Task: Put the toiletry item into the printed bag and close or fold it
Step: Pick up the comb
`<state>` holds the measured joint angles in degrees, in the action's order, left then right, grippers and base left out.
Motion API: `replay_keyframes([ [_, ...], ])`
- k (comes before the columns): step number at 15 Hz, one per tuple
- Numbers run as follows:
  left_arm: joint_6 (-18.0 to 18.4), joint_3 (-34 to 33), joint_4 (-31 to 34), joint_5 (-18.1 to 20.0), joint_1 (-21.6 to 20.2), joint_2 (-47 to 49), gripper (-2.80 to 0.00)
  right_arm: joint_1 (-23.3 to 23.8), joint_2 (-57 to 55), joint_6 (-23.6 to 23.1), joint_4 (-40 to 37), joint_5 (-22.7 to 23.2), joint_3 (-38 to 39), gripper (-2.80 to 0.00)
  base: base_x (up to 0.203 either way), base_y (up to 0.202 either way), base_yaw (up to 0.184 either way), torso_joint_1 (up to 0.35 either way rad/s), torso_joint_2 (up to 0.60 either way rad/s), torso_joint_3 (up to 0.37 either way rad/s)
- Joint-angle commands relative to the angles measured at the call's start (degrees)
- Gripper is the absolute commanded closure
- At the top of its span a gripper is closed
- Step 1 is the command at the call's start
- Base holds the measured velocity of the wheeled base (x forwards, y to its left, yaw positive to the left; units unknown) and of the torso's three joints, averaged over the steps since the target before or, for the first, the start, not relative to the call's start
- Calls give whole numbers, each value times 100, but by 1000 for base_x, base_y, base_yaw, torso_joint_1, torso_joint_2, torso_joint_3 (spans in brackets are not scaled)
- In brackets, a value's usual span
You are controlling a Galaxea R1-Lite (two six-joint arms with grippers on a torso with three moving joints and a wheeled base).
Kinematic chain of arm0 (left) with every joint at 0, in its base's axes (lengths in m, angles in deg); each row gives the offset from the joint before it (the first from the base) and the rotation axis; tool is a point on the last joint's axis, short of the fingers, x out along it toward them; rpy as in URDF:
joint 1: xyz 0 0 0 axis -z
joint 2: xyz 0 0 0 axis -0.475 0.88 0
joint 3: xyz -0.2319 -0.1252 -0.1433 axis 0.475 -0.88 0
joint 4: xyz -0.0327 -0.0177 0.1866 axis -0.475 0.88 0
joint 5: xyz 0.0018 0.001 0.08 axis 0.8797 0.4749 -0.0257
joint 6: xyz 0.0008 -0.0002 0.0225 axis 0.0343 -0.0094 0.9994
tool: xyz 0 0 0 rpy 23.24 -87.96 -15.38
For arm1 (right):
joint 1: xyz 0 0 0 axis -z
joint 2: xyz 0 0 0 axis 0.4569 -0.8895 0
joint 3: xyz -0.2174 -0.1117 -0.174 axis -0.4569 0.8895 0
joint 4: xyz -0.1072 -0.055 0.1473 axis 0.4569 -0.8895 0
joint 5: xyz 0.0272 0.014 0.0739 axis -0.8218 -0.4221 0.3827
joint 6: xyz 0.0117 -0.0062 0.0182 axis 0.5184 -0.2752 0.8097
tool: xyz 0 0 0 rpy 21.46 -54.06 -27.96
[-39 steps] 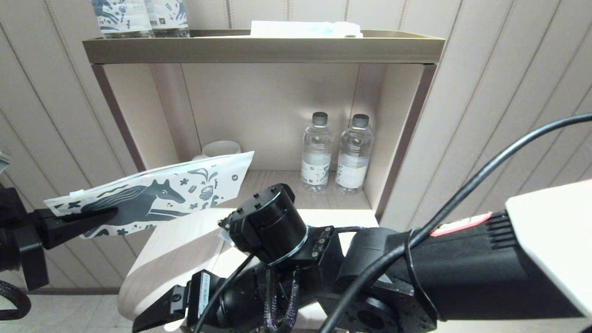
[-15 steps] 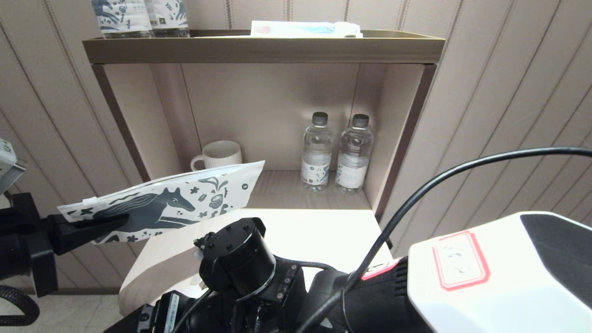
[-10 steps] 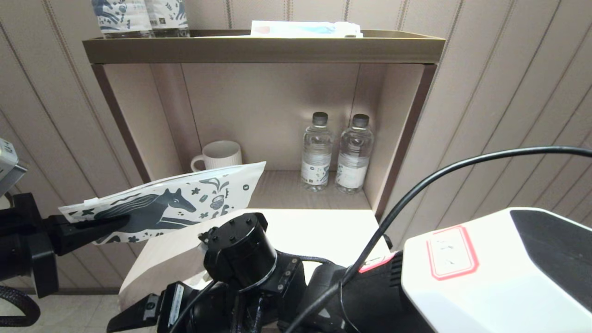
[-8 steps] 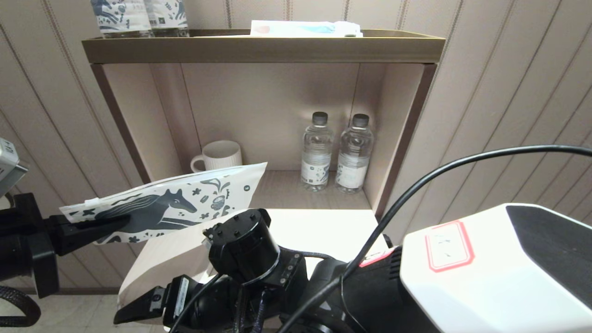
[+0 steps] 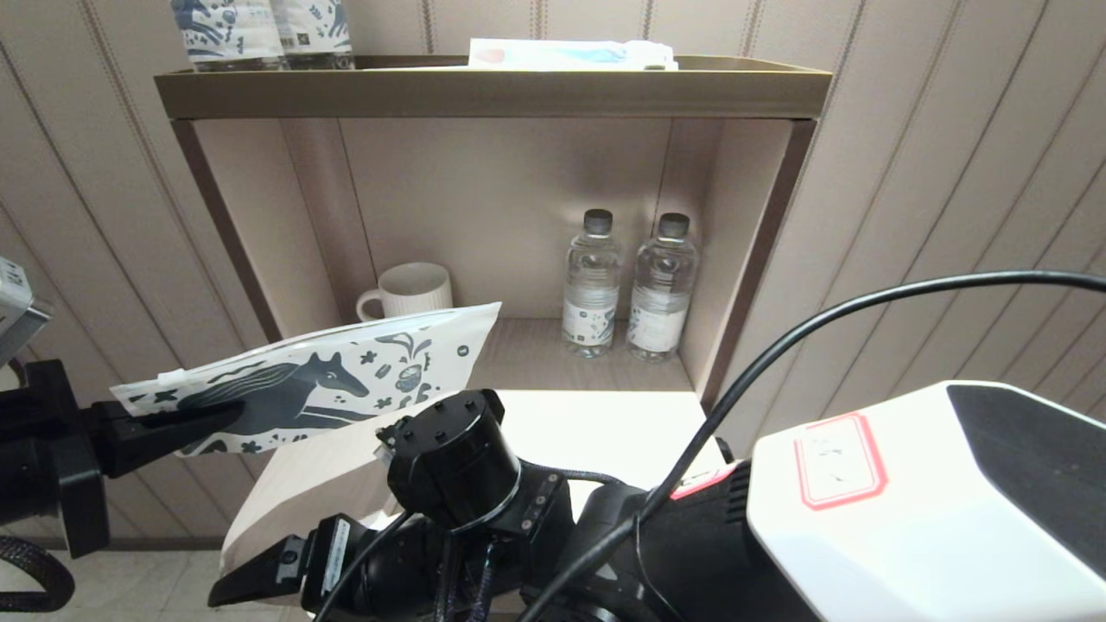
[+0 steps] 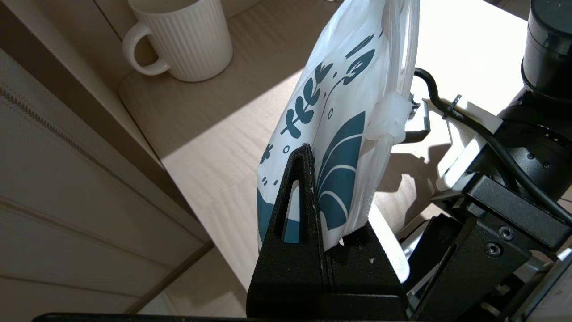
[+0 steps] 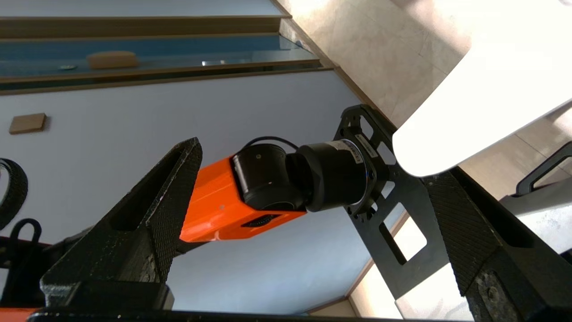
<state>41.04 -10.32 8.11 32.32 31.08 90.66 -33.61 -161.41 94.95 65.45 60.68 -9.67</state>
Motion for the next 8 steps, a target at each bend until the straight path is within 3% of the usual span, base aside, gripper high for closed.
replay_keyframes([
  [1, 10, -2, -3, 20, 29, 10, 0, -3, -7, 39, 12, 19, -29, -280, 0, 0, 0, 0, 0, 0],
  [8, 10, -20, -3, 20, 71, 45, 0, 77, -69, 48, 12, 28, -58, -280, 0, 0, 0, 0, 0, 0],
])
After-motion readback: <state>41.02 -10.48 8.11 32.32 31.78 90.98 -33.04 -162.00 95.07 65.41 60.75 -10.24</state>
